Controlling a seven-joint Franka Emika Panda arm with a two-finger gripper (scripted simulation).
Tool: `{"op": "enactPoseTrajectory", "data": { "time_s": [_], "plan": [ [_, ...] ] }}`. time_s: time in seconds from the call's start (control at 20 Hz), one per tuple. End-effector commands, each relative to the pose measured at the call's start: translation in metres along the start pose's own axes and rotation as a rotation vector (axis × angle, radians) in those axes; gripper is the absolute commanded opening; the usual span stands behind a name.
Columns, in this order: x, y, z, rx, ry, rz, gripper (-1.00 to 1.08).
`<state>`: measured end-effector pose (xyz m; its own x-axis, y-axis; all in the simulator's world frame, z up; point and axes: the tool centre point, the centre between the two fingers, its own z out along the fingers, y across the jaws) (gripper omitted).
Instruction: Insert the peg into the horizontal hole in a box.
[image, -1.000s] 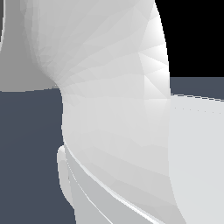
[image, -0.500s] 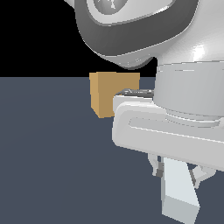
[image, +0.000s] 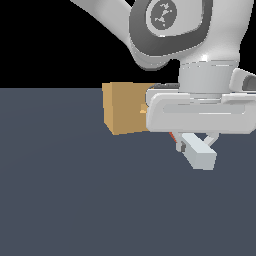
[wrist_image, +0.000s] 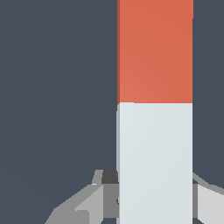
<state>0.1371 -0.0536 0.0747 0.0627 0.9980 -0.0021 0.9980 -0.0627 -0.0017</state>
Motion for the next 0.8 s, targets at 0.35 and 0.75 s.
{"op": "enactPoseTrajectory", "data": {
  "time_s": [0.35,0.75],
  "plan": [
    [0.1,-0.002,-0.022,-0.003,0.001,-0.275,-1.0],
    [0.152,-0.016,-0.032,-0.002,0.001,-0.422,-1.0]
  ]
}}
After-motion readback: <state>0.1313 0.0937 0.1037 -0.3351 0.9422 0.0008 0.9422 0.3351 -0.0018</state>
